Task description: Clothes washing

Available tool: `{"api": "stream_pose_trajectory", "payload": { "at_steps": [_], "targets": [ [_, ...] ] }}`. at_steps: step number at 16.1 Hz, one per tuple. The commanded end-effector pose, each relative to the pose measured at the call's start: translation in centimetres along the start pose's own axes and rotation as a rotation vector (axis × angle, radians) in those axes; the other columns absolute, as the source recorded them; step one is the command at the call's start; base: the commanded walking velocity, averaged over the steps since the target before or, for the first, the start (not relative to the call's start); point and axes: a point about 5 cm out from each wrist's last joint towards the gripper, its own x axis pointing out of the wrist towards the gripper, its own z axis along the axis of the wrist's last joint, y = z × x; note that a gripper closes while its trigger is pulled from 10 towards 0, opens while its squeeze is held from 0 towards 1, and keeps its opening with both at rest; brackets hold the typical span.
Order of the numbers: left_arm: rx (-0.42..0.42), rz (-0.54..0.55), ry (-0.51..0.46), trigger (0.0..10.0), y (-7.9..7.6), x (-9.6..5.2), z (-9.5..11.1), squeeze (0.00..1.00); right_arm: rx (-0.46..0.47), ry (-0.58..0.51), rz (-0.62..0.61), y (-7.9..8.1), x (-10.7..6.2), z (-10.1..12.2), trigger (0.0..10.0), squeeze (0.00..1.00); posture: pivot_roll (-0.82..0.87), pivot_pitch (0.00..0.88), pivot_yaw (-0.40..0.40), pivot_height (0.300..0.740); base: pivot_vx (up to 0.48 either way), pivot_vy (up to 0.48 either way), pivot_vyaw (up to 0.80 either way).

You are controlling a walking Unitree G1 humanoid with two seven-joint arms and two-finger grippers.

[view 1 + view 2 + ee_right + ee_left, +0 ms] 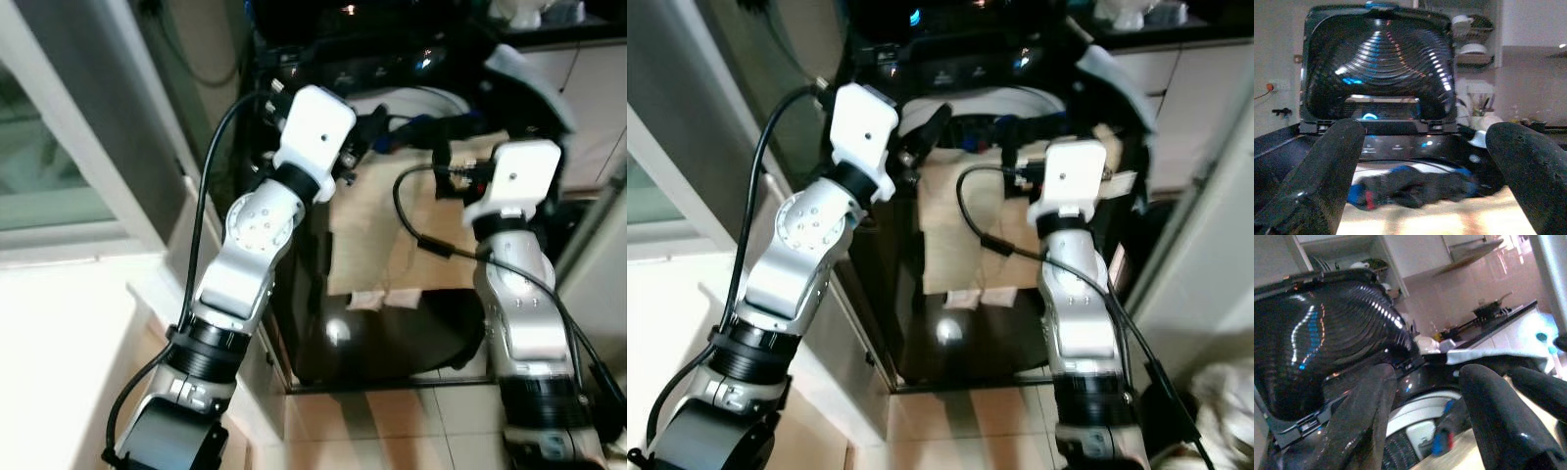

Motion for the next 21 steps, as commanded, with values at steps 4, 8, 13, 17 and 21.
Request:
{"api": "stream_pose_trajectory", "payload": {
  "at_steps": [4, 8, 13, 17, 21],
  "targets": [
    [0.046, -0.032, -0.016, 10.0, 0.1, 0.9, 0.7, 0.00, 0.040, -0.019, -0.003, 0.3, 1.8, 0.5, 10.0, 0.46, -0.19, 0.000, 0.116, 0.740, 0.480, 0.000, 0.00],
    [0.134, -0.120, -0.054, 10.0, -1.4, 1.2, 1.3, 0.00, 0.035, -0.036, -0.020, 0.1, 2.5, 0.8, 10.0, 0.46, -0.19, 0.000, 0.122, 0.740, 0.382, -0.236, 0.00],
    [0.097, -0.097, -0.063, 10.0, -1.2, 1.1, 1.6, 0.00, 0.165, 0.147, -0.135, -1.4, 3.4, 0.3, 10.0, 0.49, -0.18, 0.000, 0.111, 0.740, 0.000, 0.000, 0.00],
    [0.083, -0.076, -0.061, 10.0, -1.0, 1.0, 1.6, 0.00, 0.194, 0.194, -0.102, -1.2, 2.9, 1.1, 10.0, 0.49, -0.19, 0.000, 0.107, 0.740, 0.000, 0.000, 0.00],
    [0.111, -0.050, -0.074, 10.0, -0.4, 0.8, 2.2, 0.00, 0.178, 0.218, -0.083, -1.2, 3.5, 3.1, 10.0, 0.49, -0.15, 0.000, 0.081, 0.740, 0.000, 0.000, 0.00]
  ]
}}
